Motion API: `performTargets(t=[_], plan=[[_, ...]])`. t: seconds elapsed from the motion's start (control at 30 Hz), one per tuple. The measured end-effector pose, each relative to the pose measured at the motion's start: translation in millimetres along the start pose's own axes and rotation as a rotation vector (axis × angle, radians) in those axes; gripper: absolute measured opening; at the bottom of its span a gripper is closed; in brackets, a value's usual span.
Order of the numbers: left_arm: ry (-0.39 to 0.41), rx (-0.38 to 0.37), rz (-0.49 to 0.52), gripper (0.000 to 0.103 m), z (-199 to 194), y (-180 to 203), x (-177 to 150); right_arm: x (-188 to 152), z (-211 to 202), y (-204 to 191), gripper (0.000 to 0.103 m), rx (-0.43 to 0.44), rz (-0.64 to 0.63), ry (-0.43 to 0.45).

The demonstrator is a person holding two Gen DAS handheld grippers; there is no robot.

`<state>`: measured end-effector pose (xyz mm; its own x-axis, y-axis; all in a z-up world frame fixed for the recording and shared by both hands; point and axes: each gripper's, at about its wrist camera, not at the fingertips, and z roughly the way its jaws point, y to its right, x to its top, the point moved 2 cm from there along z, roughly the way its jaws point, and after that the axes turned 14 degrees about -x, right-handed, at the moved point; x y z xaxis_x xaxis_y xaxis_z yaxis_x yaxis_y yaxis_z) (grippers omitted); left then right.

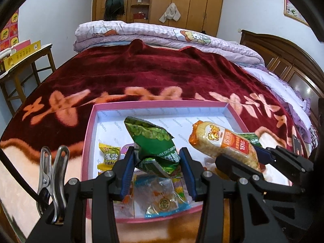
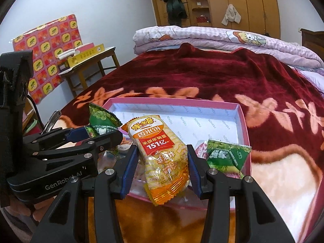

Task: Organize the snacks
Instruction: 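Carry the green packet over the box with the left tool while the right tool carries the rice cracker bag, then open the left tool to drop the green packet while the right tool releases the rice cracker bag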

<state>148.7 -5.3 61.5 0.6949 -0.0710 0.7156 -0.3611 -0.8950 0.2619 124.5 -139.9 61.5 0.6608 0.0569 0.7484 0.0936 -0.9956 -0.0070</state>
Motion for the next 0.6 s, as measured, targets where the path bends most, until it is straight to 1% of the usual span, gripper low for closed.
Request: performTargets(t=[0.27,0.6], plan=[[-0.002,0.016,0.0,0.046,15.4,-9.8,8.2,8.9,17.3,0.1,0.048,-0.021,0.008,-0.001],[-0.018,0.019,-0.036,0.046,34.5,-24.2,11.9,17.0,28.4,-5.6,0.048,-0.094,-0.038,0.029]])
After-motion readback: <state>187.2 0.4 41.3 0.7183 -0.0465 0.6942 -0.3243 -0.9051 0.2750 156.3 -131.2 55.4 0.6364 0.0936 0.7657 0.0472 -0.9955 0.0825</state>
